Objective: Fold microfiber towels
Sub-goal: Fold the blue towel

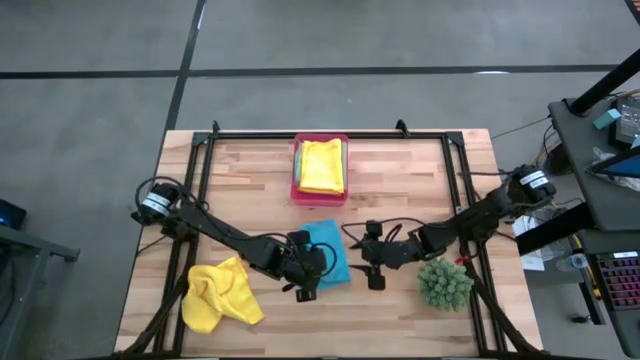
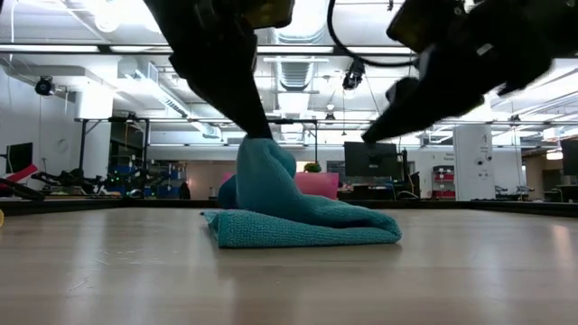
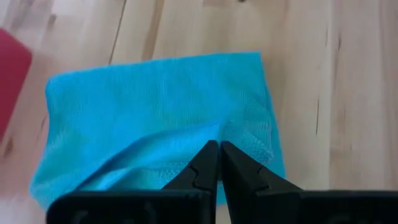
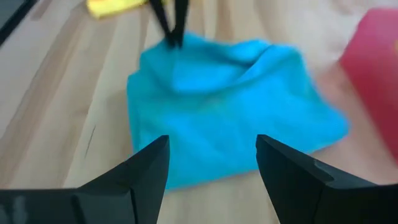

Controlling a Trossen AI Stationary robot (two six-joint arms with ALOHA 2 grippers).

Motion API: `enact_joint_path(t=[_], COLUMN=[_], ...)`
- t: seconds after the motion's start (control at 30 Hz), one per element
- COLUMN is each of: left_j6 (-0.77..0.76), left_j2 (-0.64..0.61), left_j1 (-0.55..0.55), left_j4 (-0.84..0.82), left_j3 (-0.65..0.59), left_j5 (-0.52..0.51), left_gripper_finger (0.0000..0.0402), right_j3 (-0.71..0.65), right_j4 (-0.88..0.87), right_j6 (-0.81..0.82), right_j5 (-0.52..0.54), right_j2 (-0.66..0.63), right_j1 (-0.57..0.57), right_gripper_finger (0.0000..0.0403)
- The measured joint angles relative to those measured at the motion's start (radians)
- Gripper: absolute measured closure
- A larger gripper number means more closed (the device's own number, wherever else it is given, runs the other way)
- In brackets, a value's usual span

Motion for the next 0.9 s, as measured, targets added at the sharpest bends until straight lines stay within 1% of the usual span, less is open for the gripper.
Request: enact_joint_path(t=[0.1, 0.2, 0.43, 0.5, 0.67, 0.8, 0.9], left_j6=[-0.034, -0.039, -0.03, -0.037, -0.064, -0.066, -0.066], left_j2=[0.0, -0.001, -0.001, -0.003, -0.013, -0.014, -0.014], left_j1=[-0.003, -0.003, -0.002, -0.002, -0.002, 0.003, 0.008], left_j4=[-0.034, -0.047, -0.047, -0.044, -0.036, -0.022, 0.002], left_j3=[0.0, -0.002, -0.004, -0.004, -0.001, 0.001, 0.001], left_j5=[0.006, 0.007, -0.009, -0.04, -0.188, -0.226, -0.234], left_gripper_finger=[0.04, 0.04, 0.04, 0.04, 0.04, 0.04, 0.04], right_j3=[0.0, 0.0, 0.0, 0.0, 0.0, 0.0, 0.0], right_j4=[0.008, 0.049, 0.21, 0.248, 0.268, 0.27, 0.276], right_j6=[0.007, -0.021, -0.072, -0.087, -0.086, -0.06, -0.046], right_j5=[-0.002, -0.002, -0.003, -0.003, -0.029, -0.026, -0.022], right_j2=[0.04, 0.083, 0.21, 0.231, 0.24, 0.237, 0.24], right_j1=[0.013, 0.026, 0.034, 0.033, 0.033, 0.033, 0.033], right_gripper_finger=[0.0174, 0.0174, 0.0184, 0.0189, 0.0201, 0.0208, 0.0212])
